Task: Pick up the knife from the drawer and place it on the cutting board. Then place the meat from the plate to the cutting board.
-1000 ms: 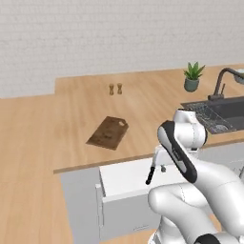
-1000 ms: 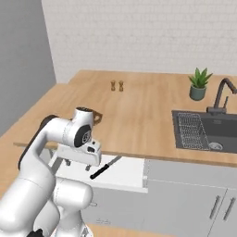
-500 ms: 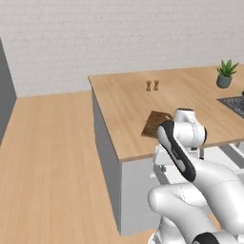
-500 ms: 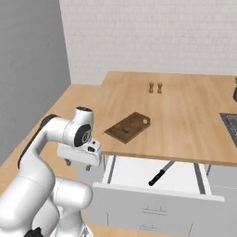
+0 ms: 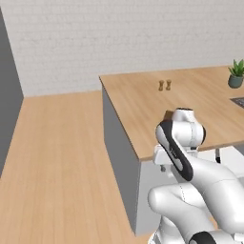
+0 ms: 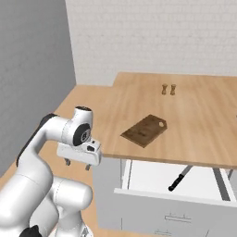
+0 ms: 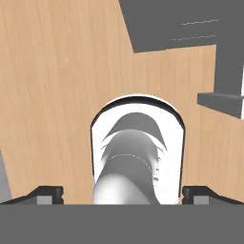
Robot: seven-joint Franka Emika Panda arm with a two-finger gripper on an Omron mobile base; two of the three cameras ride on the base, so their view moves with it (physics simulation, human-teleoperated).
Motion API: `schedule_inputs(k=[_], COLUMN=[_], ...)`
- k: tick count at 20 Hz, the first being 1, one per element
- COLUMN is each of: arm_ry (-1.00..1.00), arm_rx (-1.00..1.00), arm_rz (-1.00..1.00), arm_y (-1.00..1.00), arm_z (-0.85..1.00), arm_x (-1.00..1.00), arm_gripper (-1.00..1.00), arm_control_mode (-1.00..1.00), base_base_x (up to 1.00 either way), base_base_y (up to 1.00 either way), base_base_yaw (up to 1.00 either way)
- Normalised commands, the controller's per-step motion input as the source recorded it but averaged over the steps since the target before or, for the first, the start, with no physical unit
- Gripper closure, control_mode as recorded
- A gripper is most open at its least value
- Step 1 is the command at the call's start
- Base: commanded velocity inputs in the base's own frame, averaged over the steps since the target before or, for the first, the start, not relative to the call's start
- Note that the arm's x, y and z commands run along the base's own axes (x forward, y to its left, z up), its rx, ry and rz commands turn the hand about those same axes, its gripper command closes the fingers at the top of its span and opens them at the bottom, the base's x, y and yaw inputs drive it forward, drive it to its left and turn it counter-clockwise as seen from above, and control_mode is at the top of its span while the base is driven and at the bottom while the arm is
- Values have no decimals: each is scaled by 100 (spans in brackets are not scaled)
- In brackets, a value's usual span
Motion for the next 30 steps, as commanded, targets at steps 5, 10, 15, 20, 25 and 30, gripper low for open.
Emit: schedule_inputs(k=[5, 10, 15, 20, 25, 30], arm_ry=[0, 0, 9, 8, 6, 0], arm_rx=[0, 0, 0, 0, 0, -2], arm_rz=[0, 0, 0, -1, -7, -3], arm_y=[0, 0, -17, -56, -73, -58], arm_z=[0, 0, -4, -3, 0, -3], arm_x=[0, 0, -11, -16, 15, 7], arm_gripper=[-100, -100, -100, -100, -100, -100], arm_control_mode=[100, 100, -100, -100, -100, -100], base_base_x=[52, 37, 1, 0, 0, 0], base_base_y=[7, 1, 0, 0, 0, 0], base_base_yaw=[0, 0, 0, 0, 0, 0])
